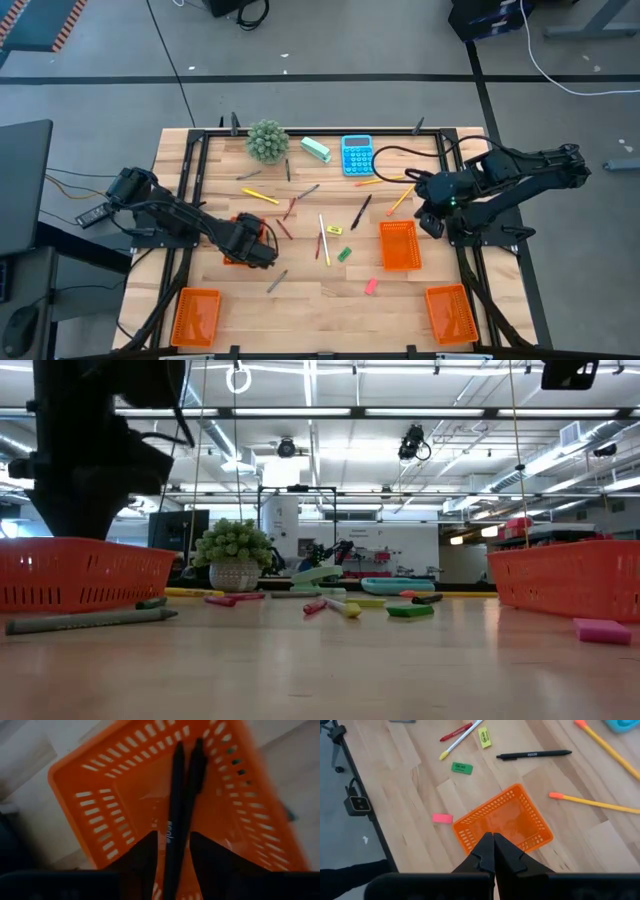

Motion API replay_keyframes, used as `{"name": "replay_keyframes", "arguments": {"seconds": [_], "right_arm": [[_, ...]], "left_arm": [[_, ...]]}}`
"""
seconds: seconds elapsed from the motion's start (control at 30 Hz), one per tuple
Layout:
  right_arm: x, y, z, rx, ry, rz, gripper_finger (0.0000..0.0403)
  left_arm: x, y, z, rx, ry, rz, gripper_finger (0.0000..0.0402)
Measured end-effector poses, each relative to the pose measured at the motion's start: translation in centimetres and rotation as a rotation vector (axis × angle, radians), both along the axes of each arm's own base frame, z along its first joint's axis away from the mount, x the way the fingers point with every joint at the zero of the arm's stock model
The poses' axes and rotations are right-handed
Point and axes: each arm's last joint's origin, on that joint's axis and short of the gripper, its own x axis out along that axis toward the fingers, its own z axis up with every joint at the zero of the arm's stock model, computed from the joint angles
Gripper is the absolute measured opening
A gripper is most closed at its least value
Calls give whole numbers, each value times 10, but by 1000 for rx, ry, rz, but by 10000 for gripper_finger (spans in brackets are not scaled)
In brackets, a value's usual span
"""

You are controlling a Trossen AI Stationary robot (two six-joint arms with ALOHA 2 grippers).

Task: Sort crayons/erasers/pens/pencils in bins
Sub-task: Put the bottom black pen into the top left orange basket, then put the green eraser into the bottom left orange basket

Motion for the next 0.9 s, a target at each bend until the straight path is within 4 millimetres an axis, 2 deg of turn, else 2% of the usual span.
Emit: {"name": "replay_keyframes", "arguments": {"seconds": [0.23,0.37,0.47,0.7,0.8,0.9], "right_arm": [[8,4,5,3,-98,160,6],[16,5,4,-27,-118,173,12],[27,8,-1,-28,-101,160,41],[61,18,-23,-2,-4,96,141],[81,28,-33,-26,-26,165,165],[104,39,-45,-97,-71,319,173]], "left_arm": [[17,-5,31,21,-81,-5,154],[26,-8,51,33,-144,-7,163],[33,-11,67,52,-217,-8,165],[47,-17,107,156,-382,-82,165],[50,-21,125,200,-444,-131,165],[52,-26,143,247,-504,-171,165]]}}
